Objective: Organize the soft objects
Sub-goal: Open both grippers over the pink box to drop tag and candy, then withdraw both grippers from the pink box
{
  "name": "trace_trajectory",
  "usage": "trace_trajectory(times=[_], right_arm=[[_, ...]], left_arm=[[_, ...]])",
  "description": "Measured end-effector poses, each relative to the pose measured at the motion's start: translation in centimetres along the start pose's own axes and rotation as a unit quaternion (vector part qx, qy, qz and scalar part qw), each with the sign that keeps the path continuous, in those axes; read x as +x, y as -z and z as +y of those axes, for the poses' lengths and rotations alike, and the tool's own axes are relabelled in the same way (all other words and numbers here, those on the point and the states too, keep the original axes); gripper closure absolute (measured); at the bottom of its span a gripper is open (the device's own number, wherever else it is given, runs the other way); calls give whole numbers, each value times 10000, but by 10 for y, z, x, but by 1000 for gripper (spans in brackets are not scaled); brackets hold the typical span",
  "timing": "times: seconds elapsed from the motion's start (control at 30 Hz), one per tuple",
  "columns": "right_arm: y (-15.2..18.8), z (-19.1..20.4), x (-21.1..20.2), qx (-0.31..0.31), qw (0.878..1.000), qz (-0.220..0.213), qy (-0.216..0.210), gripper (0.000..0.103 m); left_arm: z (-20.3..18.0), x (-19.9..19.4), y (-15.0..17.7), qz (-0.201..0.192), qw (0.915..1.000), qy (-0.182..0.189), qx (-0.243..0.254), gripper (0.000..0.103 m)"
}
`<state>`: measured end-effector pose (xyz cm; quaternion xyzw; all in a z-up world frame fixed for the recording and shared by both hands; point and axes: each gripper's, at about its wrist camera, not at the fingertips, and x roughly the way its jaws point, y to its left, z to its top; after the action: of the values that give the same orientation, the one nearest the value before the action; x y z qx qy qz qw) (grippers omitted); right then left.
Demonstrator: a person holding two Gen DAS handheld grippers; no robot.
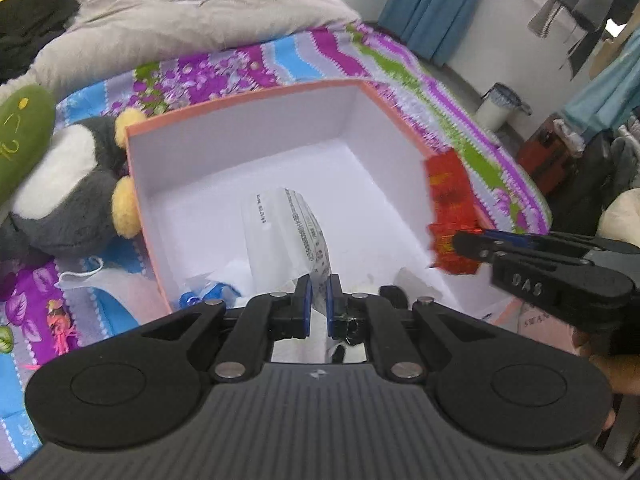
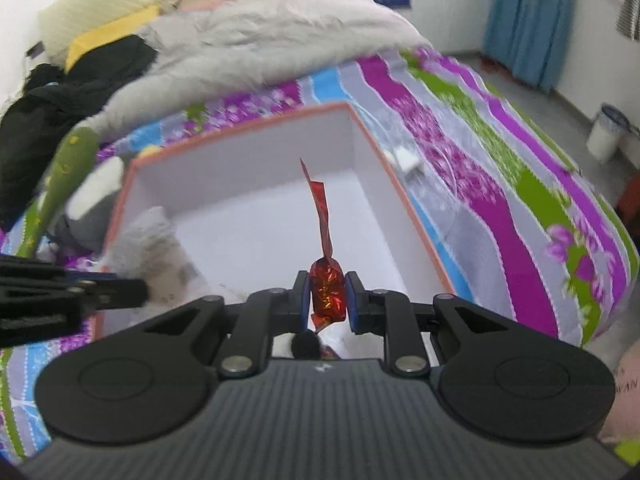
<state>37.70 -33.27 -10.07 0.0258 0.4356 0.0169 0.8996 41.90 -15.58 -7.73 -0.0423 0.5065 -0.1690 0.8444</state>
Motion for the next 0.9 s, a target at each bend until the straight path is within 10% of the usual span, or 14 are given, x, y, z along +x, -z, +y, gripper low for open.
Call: trace_trajectory(times=[0.17, 0.27, 0.9], right_arm=[[5, -12, 7, -7, 9999, 167, 33, 74], [7, -14, 5, 19, 9999, 122, 19, 55], [66, 24, -86, -43, 9876, -1466, -562, 55]], left_arm=[[3, 9, 2, 237, 9997, -17, -24, 94], [0, 10, 4, 261, 9997, 3, 25, 76], [0, -94, 66, -1310, 9899, -78, 529, 73]])
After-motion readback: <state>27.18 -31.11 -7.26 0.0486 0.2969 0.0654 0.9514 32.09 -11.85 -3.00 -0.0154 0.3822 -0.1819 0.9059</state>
